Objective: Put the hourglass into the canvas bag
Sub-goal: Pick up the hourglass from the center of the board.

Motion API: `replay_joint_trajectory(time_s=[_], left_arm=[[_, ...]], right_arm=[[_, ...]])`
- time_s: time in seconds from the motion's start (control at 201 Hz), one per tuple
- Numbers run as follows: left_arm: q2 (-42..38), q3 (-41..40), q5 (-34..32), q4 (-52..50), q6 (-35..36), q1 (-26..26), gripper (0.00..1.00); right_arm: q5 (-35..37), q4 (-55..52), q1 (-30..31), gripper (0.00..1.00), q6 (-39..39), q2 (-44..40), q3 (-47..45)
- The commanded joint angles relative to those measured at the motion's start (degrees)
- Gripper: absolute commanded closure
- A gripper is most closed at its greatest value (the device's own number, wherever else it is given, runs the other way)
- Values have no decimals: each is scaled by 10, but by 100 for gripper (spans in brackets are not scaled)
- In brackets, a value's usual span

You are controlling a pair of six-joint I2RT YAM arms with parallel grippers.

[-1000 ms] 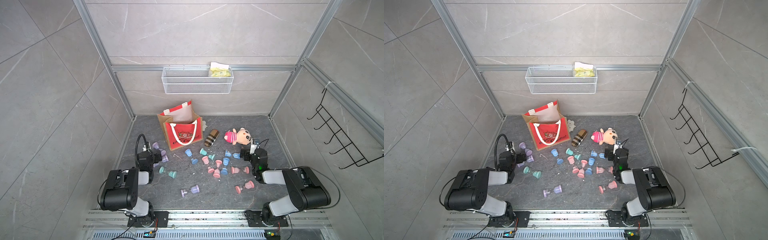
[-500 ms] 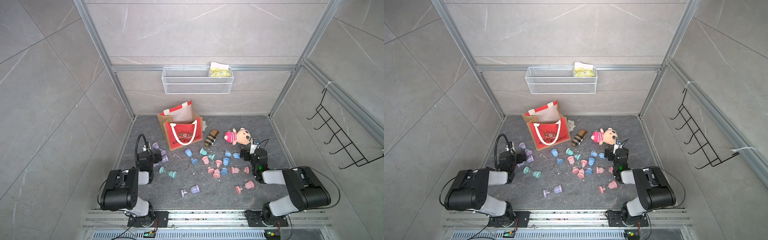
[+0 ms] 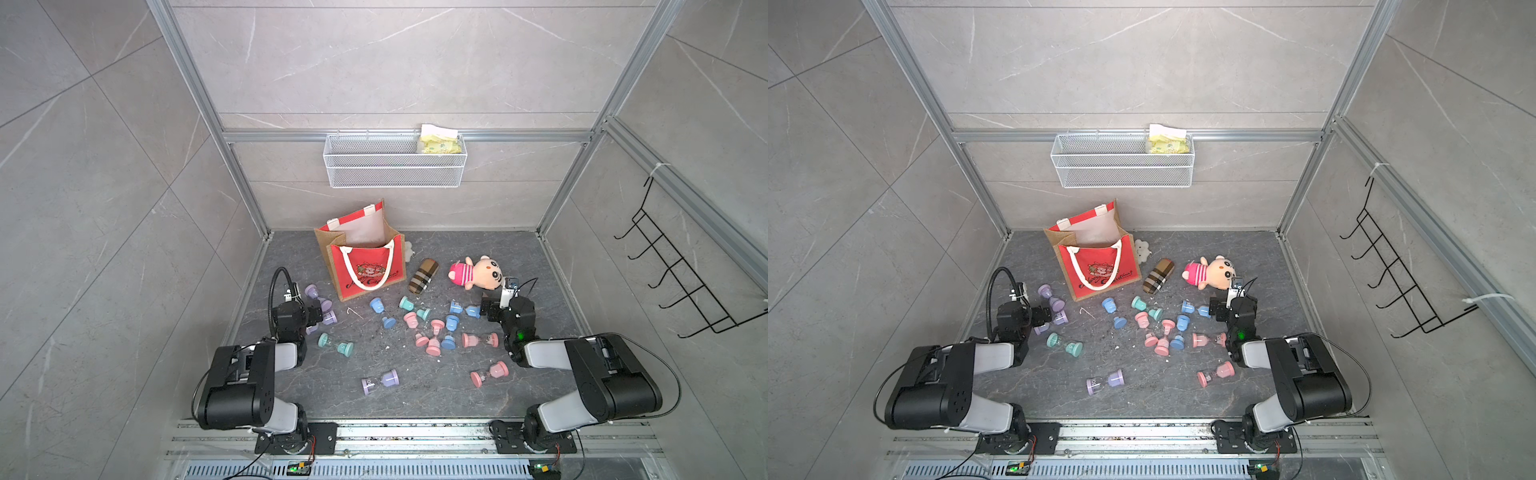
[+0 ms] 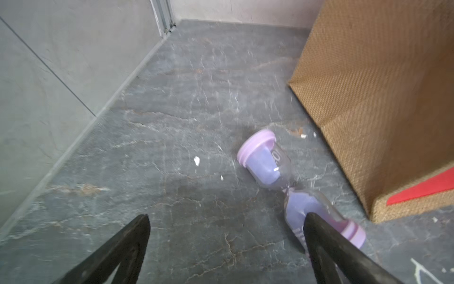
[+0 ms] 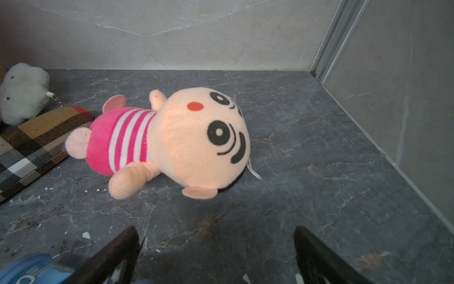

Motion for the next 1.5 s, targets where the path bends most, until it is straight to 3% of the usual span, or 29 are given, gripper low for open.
replay_joint_trajectory(time_s=[0.0,0.159,0.284,0.453,0.647,0.841,1.15,1.493], left_arm=[[-78,15,-9,-47,-8,3,0],[-179,25,-19,-123,-42,3,0],[-251,75,-7,-253,-96,4,0],[-315,140,-51,-390,-233,4,0],[-365,168,-73,-474,-363,4,0],[-330,264,-19,-597,-380,4,0],[-273,313,114,-622,-477,-7,0],[-228,360,62,-642,-474,-106,0]], right_arm=[[15,-50,-1,1,0,-55,10],[-1,-212,-1,1,26,-148,54],[-22,-395,0,1,77,-179,149],[-8,-547,-3,1,156,-195,241],[-24,-633,-8,1,241,-235,264],[-99,-659,-6,1,245,-237,283],[-121,-697,83,1,248,-215,328],[-81,-763,231,1,247,-154,369]])
